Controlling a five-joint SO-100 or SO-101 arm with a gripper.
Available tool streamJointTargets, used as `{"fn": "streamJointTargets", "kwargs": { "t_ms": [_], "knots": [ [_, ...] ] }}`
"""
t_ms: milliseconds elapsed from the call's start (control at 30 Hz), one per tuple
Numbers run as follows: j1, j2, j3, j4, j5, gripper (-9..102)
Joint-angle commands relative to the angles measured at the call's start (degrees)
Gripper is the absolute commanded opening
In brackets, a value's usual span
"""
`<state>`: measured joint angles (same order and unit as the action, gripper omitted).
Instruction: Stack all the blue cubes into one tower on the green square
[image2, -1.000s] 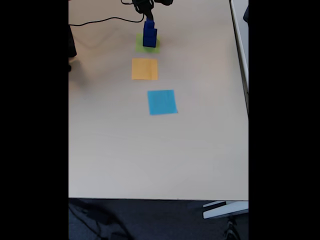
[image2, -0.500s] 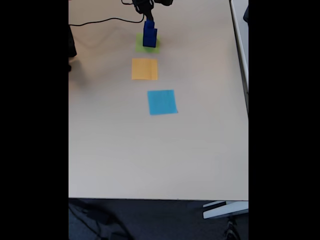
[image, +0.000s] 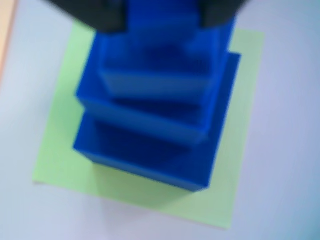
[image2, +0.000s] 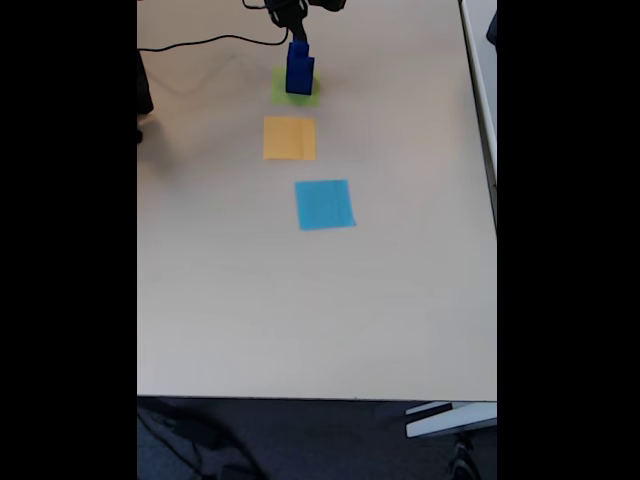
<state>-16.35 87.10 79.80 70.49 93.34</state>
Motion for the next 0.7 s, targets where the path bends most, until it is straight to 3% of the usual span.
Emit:
{"fn": "streamJointTargets", "kwargs": {
  "t_ms": [0, 667],
  "knots": [
    [0.0, 0.5, -3.6, -0.1, -0.6, 3],
    [0.0, 0.5, -3.4, -0.7, -0.2, 7]
  ]
}}
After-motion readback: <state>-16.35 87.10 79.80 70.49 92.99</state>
